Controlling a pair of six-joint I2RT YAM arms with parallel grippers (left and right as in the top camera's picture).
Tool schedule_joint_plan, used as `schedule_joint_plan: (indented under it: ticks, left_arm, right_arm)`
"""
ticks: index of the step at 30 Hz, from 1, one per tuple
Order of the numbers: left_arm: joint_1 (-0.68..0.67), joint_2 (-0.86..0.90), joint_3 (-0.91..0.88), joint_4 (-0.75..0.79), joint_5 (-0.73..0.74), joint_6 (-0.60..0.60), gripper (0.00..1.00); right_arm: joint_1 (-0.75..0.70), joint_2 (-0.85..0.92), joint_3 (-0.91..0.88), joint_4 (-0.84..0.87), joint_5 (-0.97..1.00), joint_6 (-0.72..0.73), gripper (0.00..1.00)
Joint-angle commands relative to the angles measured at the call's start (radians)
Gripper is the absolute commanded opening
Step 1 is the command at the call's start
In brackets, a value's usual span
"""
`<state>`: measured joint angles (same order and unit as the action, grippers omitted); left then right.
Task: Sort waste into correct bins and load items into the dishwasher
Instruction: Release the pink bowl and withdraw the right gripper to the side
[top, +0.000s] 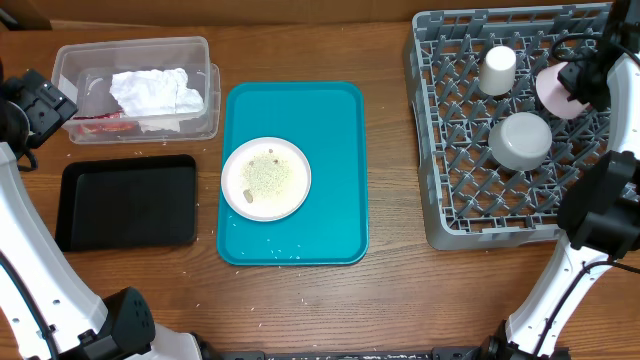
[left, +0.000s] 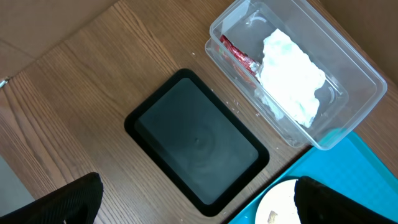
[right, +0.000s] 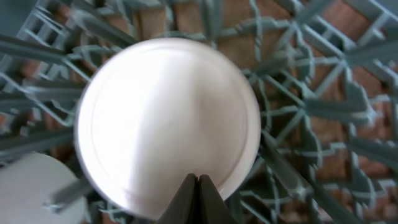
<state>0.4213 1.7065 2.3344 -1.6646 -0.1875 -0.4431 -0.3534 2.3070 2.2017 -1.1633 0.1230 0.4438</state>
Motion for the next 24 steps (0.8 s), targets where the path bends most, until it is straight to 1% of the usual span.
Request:
schedule_joint_plan:
  ticks: [1, 6, 8, 10, 11, 12, 13, 14, 16, 18, 20, 22, 24]
  left_arm:
    - [0.004, -0.012, 0.000, 0.000, 0.001, -0.010, 1.00]
    - [0.004, -0.012, 0.000, 0.000, 0.001, -0.010, 1.00]
    - [0.004, -0.012, 0.000, 0.000, 0.001, -0.010, 1.00]
    - [0.004, -0.012, 0.000, 0.000, 0.001, -0.010, 1.00]
    - [0.004, -0.012, 0.000, 0.000, 0.001, -0.010, 1.00]
    - [0.004, -0.012, 0.000, 0.000, 0.001, -0.010, 1.00]
    - [0.004, -0.012, 0.000, 0.000, 0.001, -0.010, 1.00]
    - [0.004, -0.012, 0.000, 0.000, 0.001, -0.010, 1.00]
    - [0.004, -0.012, 0.000, 0.000, 0.001, -0.010, 1.00]
    - [0.004, -0.012, 0.000, 0.000, 0.001, -0.010, 1.00]
    - [0.004, -0.012, 0.000, 0.000, 0.001, -0.010, 1.00]
    - [0.004, -0.012, 0.000, 0.000, 0.001, -0.010, 1.00]
    - [0.004, -0.012, 0.000, 0.000, 0.001, -0.010, 1.00]
  right_arm:
    - [-0.006, -0.045, 0.030, -0.032, 0.018, -0.003, 0.04]
    - [-0.006, -0.150, 0.038, -0.037, 0.000, 0.000, 0.04]
    - [-0.005, -0.210, 0.038, -0.034, -0.076, 0.001, 0.04]
    - [-0.005, -0.265, 0.038, -0.027, -0.226, 0.001, 0.06]
    - [-0.005, -0.289, 0.038, -0.024, -0.323, 0.001, 0.16]
    - [-0.005, -0.315, 0.038, -0.020, -0.446, 0.001, 0.35]
    - [-0.005, -0.332, 0.038, -0.019, -0.546, 0.001, 0.58]
    - [-0.001, -0.347, 0.038, -0.019, -0.664, -0.001, 0.66]
    - [0.017, -0.365, 0.038, -0.014, -0.833, -0.045, 0.67]
    - [0.052, -0.373, 0.038, -0.037, -0.920, -0.107, 0.70]
    - [0.099, -0.375, 0.038, -0.077, -0.923, -0.151, 0.74]
    - [0.158, -0.374, 0.038, -0.126, -0.864, -0.187, 0.79]
    - [0.204, -0.375, 0.038, -0.163, -0.773, -0.186, 1.00]
